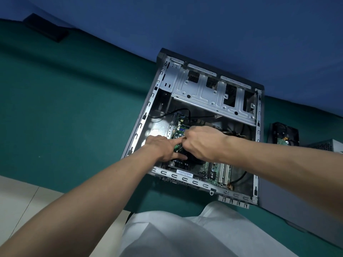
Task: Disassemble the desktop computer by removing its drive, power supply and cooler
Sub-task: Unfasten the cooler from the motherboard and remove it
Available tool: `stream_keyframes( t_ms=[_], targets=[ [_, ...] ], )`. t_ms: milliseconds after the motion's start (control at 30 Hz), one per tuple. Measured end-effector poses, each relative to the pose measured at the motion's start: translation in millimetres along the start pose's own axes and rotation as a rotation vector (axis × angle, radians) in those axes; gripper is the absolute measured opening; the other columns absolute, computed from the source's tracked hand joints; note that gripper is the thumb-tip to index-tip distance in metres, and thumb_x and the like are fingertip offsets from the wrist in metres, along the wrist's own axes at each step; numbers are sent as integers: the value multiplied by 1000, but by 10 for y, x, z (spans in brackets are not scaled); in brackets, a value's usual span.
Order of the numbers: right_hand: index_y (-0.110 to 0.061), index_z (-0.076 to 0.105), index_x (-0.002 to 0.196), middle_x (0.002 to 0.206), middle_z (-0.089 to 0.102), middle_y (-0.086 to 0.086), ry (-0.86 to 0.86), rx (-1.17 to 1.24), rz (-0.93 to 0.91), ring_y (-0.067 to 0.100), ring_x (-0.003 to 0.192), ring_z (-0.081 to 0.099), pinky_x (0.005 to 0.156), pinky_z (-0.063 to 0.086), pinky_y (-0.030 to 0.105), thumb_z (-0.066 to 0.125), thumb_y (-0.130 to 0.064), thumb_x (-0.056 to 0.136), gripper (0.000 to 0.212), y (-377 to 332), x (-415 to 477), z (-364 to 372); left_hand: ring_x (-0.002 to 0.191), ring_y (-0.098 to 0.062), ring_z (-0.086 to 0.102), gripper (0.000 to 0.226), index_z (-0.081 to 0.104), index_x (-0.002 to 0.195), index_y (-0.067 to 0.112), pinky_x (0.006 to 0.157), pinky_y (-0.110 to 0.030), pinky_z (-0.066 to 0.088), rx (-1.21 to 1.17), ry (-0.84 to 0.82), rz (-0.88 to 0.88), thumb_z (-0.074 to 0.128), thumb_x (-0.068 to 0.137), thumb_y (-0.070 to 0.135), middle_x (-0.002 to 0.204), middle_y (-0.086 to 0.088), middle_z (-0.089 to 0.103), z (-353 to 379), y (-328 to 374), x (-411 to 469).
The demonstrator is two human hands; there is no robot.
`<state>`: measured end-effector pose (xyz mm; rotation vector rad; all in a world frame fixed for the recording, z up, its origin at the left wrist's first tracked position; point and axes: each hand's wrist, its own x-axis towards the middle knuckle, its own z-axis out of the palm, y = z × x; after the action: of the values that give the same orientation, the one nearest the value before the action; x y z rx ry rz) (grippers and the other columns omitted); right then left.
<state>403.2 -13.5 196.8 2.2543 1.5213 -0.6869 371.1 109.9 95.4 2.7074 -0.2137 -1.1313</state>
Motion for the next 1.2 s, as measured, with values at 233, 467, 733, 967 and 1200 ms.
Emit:
stream_keyframes(
  t_ms=[233,467,733,967,1200],
  targets=[
    [-7,62,72,51,51,0,-73,890,645,13,40,45,40,36,20,53,-37,95,39,73,167,-47,120,-25,52,82,9,149,47,92,-40,41,22,-7,-23,30,80,84,137,-5,54,-25,25,-17],
    [-11,47,66,63,47,2,-114,490,475,13,51,44,42,34,23,52,-19,95,31,43,162,-91,118,-25,52,78,4,148,51,90,-40,39,18,1,-1,31,81,83,136,-5,55,6,6,2],
    [-11,50,81,76,55,8,-22,5,4,25,65,57,56,49,33,40,-14,100,21,71,2,-17,119,-25,51,78,15,146,47,90,-40,37,16,13,-17,31,79,84,130,-5,58,19,15,13],
    [-1,63,72,53,59,6,-38,949,738,16,43,49,40,36,19,47,-28,98,40,58,192,-60,121,-26,50,81,9,149,47,96,-41,41,17,13,-21,31,80,83,131,-6,57,-5,21,1],
    [-13,41,66,66,46,5,-88,268,344,16,52,44,46,34,27,51,-16,94,29,-34,96,-160,118,-25,51,78,20,146,44,92,-40,39,12,19,-17,30,79,84,128,-6,58,28,1,18]
  ],
)
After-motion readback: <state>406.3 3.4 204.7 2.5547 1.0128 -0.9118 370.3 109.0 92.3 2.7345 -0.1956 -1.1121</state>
